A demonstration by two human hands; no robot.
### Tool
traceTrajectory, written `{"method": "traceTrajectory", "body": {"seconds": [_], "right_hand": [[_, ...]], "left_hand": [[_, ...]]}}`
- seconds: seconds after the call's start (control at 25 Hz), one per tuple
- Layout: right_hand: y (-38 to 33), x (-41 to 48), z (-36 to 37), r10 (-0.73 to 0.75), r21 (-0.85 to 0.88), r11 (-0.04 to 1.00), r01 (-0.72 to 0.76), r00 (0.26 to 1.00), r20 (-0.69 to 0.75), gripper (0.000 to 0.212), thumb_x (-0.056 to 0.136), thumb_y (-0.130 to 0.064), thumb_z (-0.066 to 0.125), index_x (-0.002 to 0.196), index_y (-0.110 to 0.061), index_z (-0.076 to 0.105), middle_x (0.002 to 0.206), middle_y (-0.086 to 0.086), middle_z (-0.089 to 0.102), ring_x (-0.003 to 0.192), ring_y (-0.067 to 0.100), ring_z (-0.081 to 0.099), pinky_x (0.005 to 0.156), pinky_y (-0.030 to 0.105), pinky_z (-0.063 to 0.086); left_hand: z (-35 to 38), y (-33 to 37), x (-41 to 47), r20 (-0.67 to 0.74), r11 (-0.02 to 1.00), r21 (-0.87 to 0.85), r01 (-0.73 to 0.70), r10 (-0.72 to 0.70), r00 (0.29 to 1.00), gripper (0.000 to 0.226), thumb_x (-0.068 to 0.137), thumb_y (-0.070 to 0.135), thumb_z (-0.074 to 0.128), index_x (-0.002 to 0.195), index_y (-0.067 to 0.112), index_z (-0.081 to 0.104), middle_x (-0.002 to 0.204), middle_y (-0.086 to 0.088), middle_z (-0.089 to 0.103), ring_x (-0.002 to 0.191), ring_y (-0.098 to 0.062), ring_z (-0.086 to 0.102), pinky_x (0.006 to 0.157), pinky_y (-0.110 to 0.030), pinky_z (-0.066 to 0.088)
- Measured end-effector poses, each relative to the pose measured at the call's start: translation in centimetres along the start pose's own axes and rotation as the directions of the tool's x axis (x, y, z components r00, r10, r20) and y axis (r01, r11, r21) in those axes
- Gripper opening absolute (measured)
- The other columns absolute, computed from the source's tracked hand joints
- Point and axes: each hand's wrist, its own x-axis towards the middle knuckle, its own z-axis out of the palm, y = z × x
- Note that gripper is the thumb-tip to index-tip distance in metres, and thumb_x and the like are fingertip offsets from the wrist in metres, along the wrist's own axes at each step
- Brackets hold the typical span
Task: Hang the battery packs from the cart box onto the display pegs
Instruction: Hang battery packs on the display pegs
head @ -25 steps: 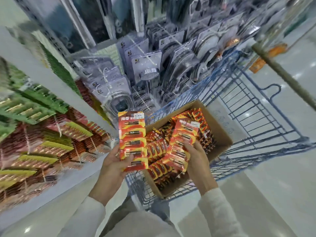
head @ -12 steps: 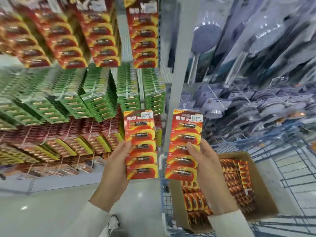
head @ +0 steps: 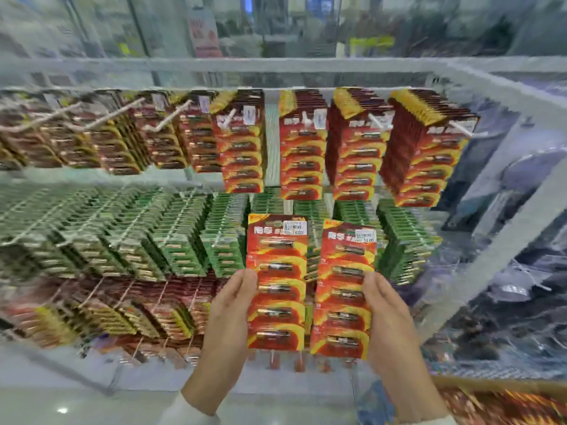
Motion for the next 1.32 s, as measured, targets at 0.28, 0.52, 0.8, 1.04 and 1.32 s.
{"method": "traceTrajectory", "body": {"seconds": [0.28, 0.52, 0.8, 1.04, 1.32], "right_hand": [[0.2, 1.0, 4.2, 0.045, 0.013, 0.999, -0.044, 0.998, -0.037, 0.039, 0.094, -0.044, 0.063, 0.128, -0.024, 0.066, 0.112, 0.002, 0.078, 0.107, 0.031, 0.073, 0.097, 0.06, 0.054], [-0.9, 1.3, 4.2, 0.027, -0.05, 0.998, -0.029, 0.998, -0.048, 0.049, 0.084, -0.057, 0.071, 0.124, -0.03, 0.068, 0.117, 0.005, 0.076, 0.107, 0.036, 0.072, 0.095, 0.061, 0.055], [-1.8, 1.5, 3.6, 0.045, -0.043, 0.998, -0.044, 0.998, 0.045, 0.051, 0.085, -0.048, 0.067, 0.127, -0.021, 0.066, 0.113, 0.011, 0.076, 0.103, 0.038, 0.073, 0.092, 0.059, 0.056], [-2.5, 2.0, 2.9, 0.026, -0.04, 0.999, -0.023, 0.997, 0.066, 0.034, 0.095, -0.038, 0.061, 0.121, -0.017, 0.067, 0.103, 0.011, 0.079, 0.092, 0.035, 0.076, 0.075, 0.044, 0.058], [-5.9, 2.6, 4.9, -0.098, -0.13, 0.983, 0.126, 0.975, 0.2, 0.039, 0.085, -0.057, 0.066, 0.112, -0.03, 0.074, 0.111, 0.003, 0.077, 0.102, 0.032, 0.074, 0.094, 0.054, 0.056]], "left_hand": [[-2.0, 6.0, 2.8, 0.02, 0.992, -0.024, -0.128, 0.128, 0.992, 0.03, 0.099, 0.036, 0.055, 0.096, 0.025, 0.082, 0.1, -0.014, 0.08, 0.083, -0.032, 0.078, 0.065, -0.039, 0.063], [-0.6, 10.5, 5.7, -0.022, 0.962, -0.035, -0.272, 0.272, 0.962, 0.027, 0.1, 0.036, 0.054, 0.099, 0.022, 0.077, 0.093, -0.008, 0.08, 0.076, -0.026, 0.078, 0.059, -0.035, 0.062], [-0.1, 10.9, 6.7, -0.059, 0.96, -0.019, -0.279, 0.277, 0.959, 0.028, 0.106, 0.034, 0.052, 0.113, 0.018, 0.074, 0.1, -0.009, 0.08, 0.081, -0.027, 0.079, 0.065, -0.038, 0.065], [0.0, 11.0, 7.1, -0.053, 0.96, 0.02, -0.28, 0.28, 0.958, 0.026, 0.106, 0.032, 0.055, 0.114, 0.015, 0.074, 0.101, -0.011, 0.08, 0.081, -0.029, 0.079, 0.061, -0.036, 0.063], [1.3, 11.0, 12.4, -0.064, 0.963, 0.071, -0.26, 0.264, 0.962, 0.031, 0.107, 0.038, 0.053, 0.119, 0.016, 0.073, 0.106, -0.009, 0.08, 0.094, -0.031, 0.078, 0.081, -0.047, 0.064]]}}
